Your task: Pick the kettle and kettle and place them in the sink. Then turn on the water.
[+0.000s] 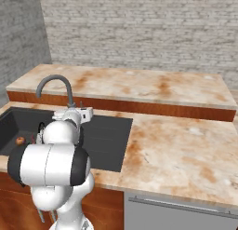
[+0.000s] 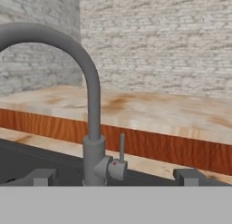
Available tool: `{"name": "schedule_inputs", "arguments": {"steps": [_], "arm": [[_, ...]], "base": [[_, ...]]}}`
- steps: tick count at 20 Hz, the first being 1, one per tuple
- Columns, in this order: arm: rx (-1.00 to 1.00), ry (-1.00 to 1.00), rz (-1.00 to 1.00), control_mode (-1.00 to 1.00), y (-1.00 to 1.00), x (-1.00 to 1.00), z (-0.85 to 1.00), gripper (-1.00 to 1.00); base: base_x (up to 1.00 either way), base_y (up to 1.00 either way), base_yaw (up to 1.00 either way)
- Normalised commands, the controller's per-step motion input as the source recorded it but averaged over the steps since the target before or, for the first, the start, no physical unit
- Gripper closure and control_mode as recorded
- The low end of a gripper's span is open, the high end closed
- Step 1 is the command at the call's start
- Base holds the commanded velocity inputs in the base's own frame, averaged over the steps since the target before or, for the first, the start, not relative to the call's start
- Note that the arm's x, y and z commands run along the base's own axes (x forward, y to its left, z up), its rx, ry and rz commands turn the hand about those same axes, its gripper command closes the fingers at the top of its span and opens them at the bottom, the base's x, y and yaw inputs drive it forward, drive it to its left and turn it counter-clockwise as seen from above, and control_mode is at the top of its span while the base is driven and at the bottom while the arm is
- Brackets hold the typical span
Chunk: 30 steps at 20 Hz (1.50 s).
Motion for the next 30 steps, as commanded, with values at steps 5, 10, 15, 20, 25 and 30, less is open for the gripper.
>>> {"name": "schedule_inputs", "arguments": {"steps": [5, 10, 15, 20, 25, 30], "arm": [[0.04, -0.06, 0.0, -1.0, -0.02, 0.19, -0.15, -1.0], [0.04, -0.09, 0.0, -1.0, -0.04, 0.17, -0.28, -1.0], [0.01, -0.08, 0.0, -1.0, 0.0, 0.15, -0.23, -1.0], [0.0, -0.04, 0.0, -1.0, 0.05, 0.1, -0.17, -1.0], [0.0, -0.04, -0.01, -1.0, 0.19, 0.11, -0.21, -1.0], [0.0, -0.02, -0.07, -1.0, 0.31, 0.17, -0.17, -1.0]], "base": [[0.0, 0.0, 0.0], [0.0, 0.0, 0.0], [0.0, 0.0, 0.0], [0.0, 0.0, 0.0], [0.0, 0.0, 0.0], [0.0, 0.0, 0.0]]}}
